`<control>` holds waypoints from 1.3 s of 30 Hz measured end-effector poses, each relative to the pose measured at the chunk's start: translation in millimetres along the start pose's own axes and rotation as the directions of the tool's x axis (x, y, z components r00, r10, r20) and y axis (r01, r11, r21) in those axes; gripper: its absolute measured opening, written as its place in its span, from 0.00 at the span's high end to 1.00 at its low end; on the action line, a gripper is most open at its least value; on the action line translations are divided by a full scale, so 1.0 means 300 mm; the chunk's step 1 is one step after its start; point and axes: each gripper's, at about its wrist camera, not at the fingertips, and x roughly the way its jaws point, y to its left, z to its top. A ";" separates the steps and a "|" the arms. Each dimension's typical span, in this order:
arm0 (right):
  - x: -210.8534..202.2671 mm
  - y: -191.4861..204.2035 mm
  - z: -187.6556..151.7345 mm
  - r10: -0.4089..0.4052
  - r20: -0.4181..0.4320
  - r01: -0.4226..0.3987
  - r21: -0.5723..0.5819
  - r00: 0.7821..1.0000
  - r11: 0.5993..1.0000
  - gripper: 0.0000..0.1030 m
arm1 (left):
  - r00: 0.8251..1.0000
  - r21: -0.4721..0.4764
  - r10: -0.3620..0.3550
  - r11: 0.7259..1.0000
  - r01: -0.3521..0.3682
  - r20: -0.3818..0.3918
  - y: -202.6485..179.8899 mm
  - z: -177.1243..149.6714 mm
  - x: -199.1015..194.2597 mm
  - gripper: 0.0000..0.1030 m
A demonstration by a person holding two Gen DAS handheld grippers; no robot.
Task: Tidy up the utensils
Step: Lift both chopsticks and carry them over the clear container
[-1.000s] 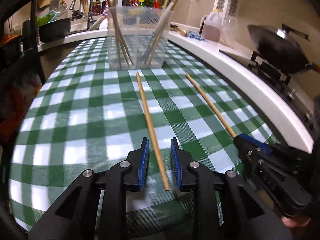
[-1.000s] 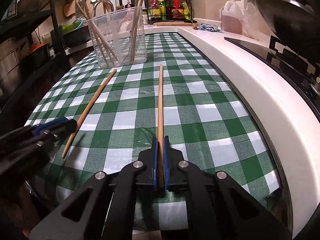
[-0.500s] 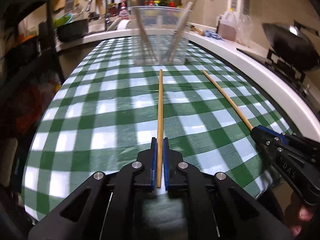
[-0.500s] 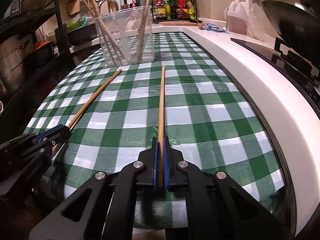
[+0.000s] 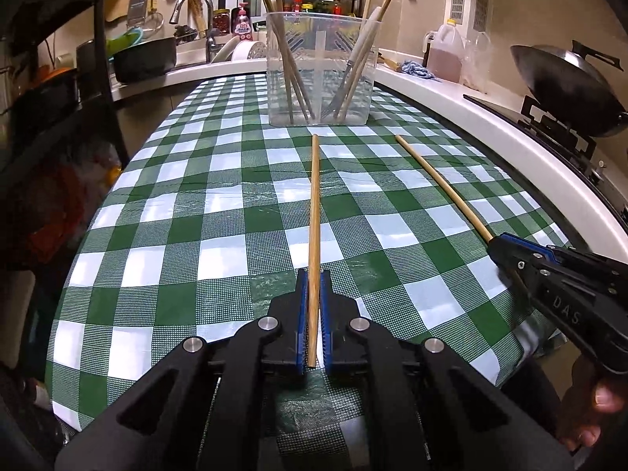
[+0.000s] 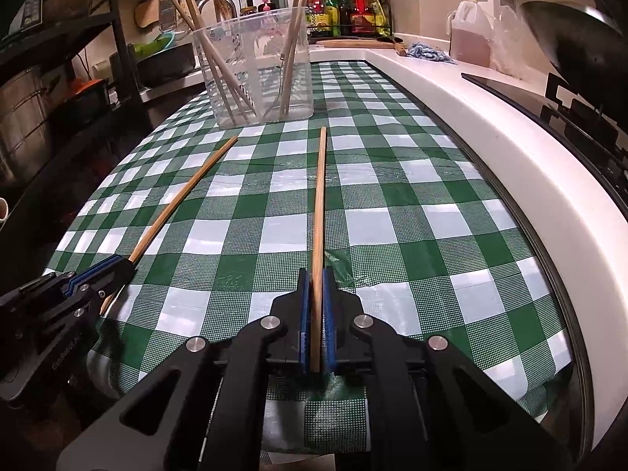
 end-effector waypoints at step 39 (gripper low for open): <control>-0.489 0.020 0.257 0.020 0.263 -0.010 -0.039 0.965 0.999 0.95 | 0.955 -0.022 0.015 1.000 -0.009 0.296 0.071 0.193 -0.443 0.94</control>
